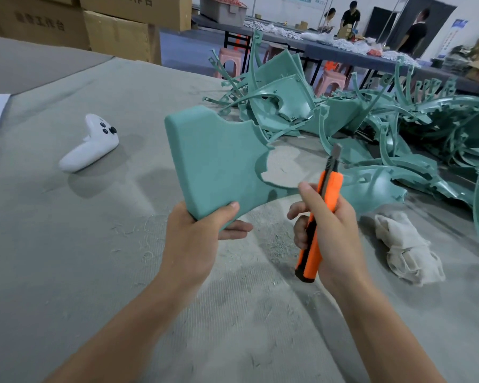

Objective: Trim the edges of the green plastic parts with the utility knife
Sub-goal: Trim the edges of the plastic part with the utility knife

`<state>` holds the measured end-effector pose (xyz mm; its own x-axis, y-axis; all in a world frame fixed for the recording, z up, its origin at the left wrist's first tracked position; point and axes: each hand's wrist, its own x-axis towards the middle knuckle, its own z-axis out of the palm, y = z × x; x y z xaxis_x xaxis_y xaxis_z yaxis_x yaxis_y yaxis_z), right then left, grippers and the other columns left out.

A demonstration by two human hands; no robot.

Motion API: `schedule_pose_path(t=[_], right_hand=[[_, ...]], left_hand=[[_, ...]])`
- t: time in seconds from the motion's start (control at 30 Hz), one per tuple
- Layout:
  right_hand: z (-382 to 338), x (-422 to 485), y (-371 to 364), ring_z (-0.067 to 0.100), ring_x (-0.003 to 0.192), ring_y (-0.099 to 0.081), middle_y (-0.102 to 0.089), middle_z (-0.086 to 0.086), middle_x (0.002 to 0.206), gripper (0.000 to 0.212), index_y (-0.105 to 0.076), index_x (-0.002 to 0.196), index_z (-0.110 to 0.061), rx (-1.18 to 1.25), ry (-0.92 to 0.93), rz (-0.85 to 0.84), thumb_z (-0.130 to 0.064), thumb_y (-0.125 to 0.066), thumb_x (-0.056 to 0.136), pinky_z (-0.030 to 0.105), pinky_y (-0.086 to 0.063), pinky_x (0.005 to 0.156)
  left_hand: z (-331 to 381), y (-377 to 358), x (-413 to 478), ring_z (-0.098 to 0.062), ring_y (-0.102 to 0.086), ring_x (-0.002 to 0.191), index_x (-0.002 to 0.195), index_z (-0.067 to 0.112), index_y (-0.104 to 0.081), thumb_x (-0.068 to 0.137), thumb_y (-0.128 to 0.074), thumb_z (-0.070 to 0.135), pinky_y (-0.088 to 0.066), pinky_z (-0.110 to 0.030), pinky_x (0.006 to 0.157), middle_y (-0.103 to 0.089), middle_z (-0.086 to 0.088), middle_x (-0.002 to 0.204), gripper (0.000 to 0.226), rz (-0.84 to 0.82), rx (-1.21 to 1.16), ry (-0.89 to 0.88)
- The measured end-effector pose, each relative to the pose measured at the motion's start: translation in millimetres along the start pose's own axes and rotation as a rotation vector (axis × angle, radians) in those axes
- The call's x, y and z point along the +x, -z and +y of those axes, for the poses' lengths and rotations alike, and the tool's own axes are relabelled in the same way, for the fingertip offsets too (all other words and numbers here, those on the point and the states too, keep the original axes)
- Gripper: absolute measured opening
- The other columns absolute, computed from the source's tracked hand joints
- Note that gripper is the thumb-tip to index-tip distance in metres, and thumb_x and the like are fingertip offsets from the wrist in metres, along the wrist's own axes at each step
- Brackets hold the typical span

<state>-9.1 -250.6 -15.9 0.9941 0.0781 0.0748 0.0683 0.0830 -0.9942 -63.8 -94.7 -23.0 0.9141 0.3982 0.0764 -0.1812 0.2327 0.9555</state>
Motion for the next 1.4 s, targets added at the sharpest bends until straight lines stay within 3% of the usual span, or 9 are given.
schedule_pose_path(t=[0.17, 0.3, 0.6, 0.8, 1.07, 1.4], right_hand=[[-4.5, -3.2, -2.8, 0.016, 0.042, -0.046, -0.065, 0.008, 0.077, 0.033, -0.052, 0.108, -0.010, 0.143, -0.192, -0.167, -0.041, -0.043, 0.103, 0.025, -0.036, 0.036], [-7.1, -6.9, -2.7, 0.017, 0.037, -0.051, -0.069, 0.013, 0.075, 0.043, -0.057, 0.110, -0.010, 0.123, -0.281, -0.303, -0.049, -0.040, 0.100, 0.022, -0.038, 0.034], [-11.4, -0.8, 3.4, 0.017, 0.026, -0.046, -0.067, 0.019, 0.066, 0.042, -0.066, 0.088, -0.008, 0.294, -0.487, -0.443, -0.045, -0.046, 0.087, 0.016, -0.033, 0.029], [-13.5, 3.4, 9.4, 0.010, 0.022, -0.041, -0.064, 0.015, 0.057, 0.044, -0.070, 0.080, -0.002, 0.550, -0.627, -0.545, -0.034, -0.043, 0.090, 0.016, -0.031, 0.022], [-14.6, 10.0, 20.0, 0.007, 0.023, -0.045, -0.060, 0.008, 0.051, 0.048, -0.068, 0.084, -0.001, 0.643, -0.751, -0.654, -0.034, -0.035, 0.095, 0.017, -0.034, 0.024], [-12.9, 11.8, 22.9, 0.013, 0.027, -0.051, -0.056, 0.010, 0.050, 0.041, -0.060, 0.093, 0.003, 0.746, -0.848, -0.682, -0.028, -0.036, 0.104, 0.019, -0.036, 0.027]], left_hand=[[0.2, -0.2, 2.5, -0.029, -0.072, 0.067, 0.094, 0.009, -0.070, 0.089, -0.060, -0.001, -0.061, -0.036, 0.063, -0.075, -0.009, 0.083, 0.014, 0.051, 0.023, -0.017], [-3.0, 1.8, 2.3, -0.025, -0.073, 0.068, 0.087, 0.015, -0.071, 0.089, -0.062, 0.001, -0.061, -0.036, 0.065, -0.074, -0.005, 0.078, 0.016, 0.088, 0.100, -0.067], [-3.4, 6.4, 4.6, -0.020, -0.073, 0.070, 0.081, 0.017, -0.071, 0.087, -0.065, 0.002, -0.058, -0.025, 0.064, -0.073, -0.006, 0.072, 0.018, 0.081, 0.161, -0.108], [-0.2, 10.7, 9.4, -0.024, -0.073, 0.071, 0.079, 0.011, -0.072, 0.078, -0.068, 0.000, -0.060, -0.034, 0.069, -0.072, -0.012, 0.075, 0.011, 0.051, 0.148, -0.104], [2.0, 18.6, 14.7, -0.020, -0.073, 0.079, 0.070, 0.028, -0.076, 0.062, -0.063, 0.016, -0.054, -0.051, 0.088, -0.074, -0.003, 0.072, 0.020, 0.028, 0.273, -0.086], [0.1, 20.7, 17.2, -0.025, -0.071, 0.082, 0.070, 0.022, -0.076, 0.062, -0.065, 0.016, -0.053, -0.055, 0.086, -0.074, -0.002, 0.074, 0.015, 0.040, 0.377, -0.117]])
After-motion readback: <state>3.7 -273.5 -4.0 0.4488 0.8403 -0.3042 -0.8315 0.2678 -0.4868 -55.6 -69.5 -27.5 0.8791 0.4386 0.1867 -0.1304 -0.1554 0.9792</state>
